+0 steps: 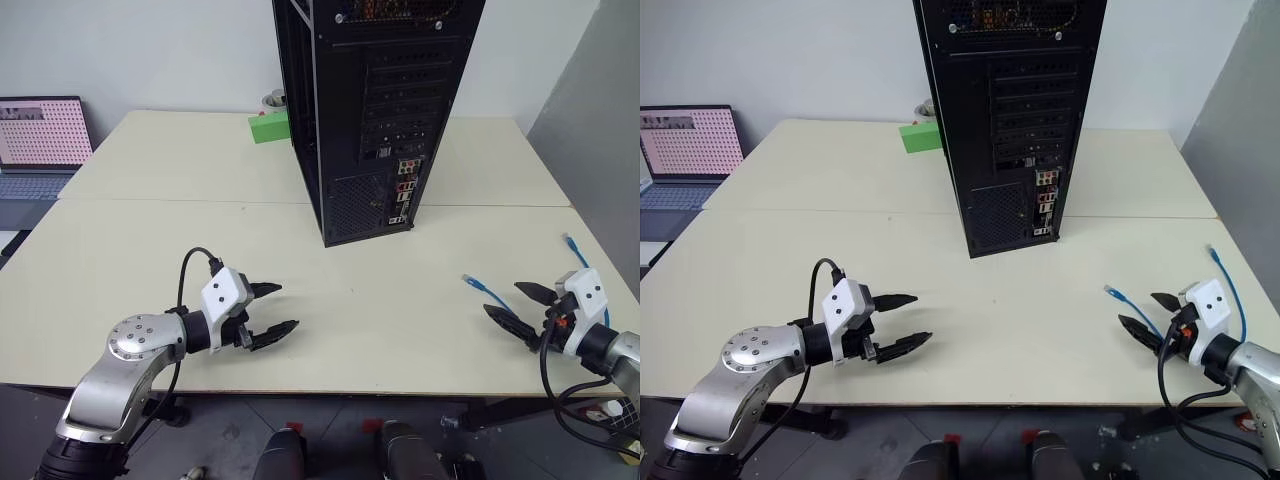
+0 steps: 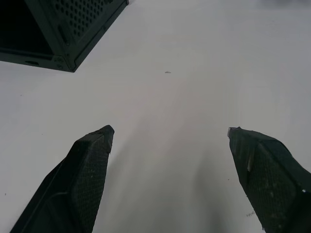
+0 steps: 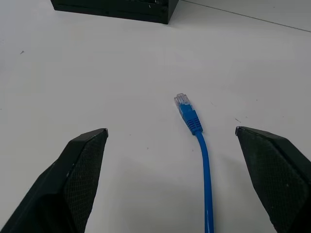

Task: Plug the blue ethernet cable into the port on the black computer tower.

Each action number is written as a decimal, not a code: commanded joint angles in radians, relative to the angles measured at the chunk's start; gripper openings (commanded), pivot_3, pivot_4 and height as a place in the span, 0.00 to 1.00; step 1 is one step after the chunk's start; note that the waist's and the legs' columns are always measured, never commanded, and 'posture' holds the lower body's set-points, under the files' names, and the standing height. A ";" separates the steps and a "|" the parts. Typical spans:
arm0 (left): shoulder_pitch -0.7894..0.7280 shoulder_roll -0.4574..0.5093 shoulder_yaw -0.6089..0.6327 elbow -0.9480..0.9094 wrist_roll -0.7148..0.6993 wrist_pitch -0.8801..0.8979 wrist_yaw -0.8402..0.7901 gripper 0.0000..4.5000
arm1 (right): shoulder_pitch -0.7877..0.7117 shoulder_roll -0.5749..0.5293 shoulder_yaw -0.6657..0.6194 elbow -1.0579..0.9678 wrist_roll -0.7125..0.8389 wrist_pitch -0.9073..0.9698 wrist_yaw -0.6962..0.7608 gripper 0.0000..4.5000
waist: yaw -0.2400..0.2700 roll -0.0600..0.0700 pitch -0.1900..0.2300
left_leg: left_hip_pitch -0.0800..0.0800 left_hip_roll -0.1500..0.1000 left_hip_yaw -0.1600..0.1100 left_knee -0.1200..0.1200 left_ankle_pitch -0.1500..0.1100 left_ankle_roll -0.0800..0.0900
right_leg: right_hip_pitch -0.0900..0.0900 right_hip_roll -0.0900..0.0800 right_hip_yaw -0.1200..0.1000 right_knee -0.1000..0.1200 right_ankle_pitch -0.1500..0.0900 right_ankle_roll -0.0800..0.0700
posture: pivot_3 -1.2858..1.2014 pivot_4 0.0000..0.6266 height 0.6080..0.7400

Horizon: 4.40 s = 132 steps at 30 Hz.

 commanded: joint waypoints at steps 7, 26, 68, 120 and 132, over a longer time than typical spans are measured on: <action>-0.004 0.015 0.007 -0.036 -0.010 -0.017 -0.022 0.90 | -0.014 0.000 -0.002 -0.015 -0.007 -0.014 0.006 0.99 | 0.000 0.000 0.000 | 0.000 0.000 0.000 0.000 0.000 0.000 | 0.000 0.000 0.000 0.000 0.000 0.000 | 0.52 0.24 1.00; -0.096 -0.014 -0.116 -0.057 -0.016 0.012 -0.066 0.90 | -0.065 0.015 0.062 0.020 -0.051 -0.010 -0.024 0.99 | 0.000 0.000 0.000 | 0.000 0.000 0.000 0.000 0.000 0.000 | 0.000 0.000 0.000 0.001 0.000 0.000 | 0.52 0.24 1.00; -0.385 -0.171 -0.337 0.179 0.131 -0.086 -0.129 0.90 | -0.339 -0.034 0.397 0.070 -0.234 -0.105 0.252 0.01 | -0.006 0.000 0.000 | 0.001 0.000 0.000 0.002 0.000 0.000 | 0.000 0.002 0.000 0.005 0.003 0.006 | 0.52 0.24 1.00; -0.427 -0.257 -0.373 0.465 0.292 -0.626 -0.148 0.07 | -0.478 -0.023 0.423 -0.135 -0.035 0.223 0.336 0.60 | 0.000 0.000 0.000 | 0.001 0.000 -0.001 0.002 0.000 0.000 | 0.000 0.001 0.000 0.005 0.003 0.006 | 0.52 0.24 1.00; -0.469 -0.255 -0.331 0.782 0.790 -1.505 0.394 0.07 | -0.432 0.073 0.312 -0.210 0.220 0.493 0.184 0.60 | 0.019 0.000 0.000 | 0.000 0.000 -0.001 0.003 0.000 0.000 | 0.000 0.001 0.000 0.004 0.004 0.006 | 0.52 0.24 1.00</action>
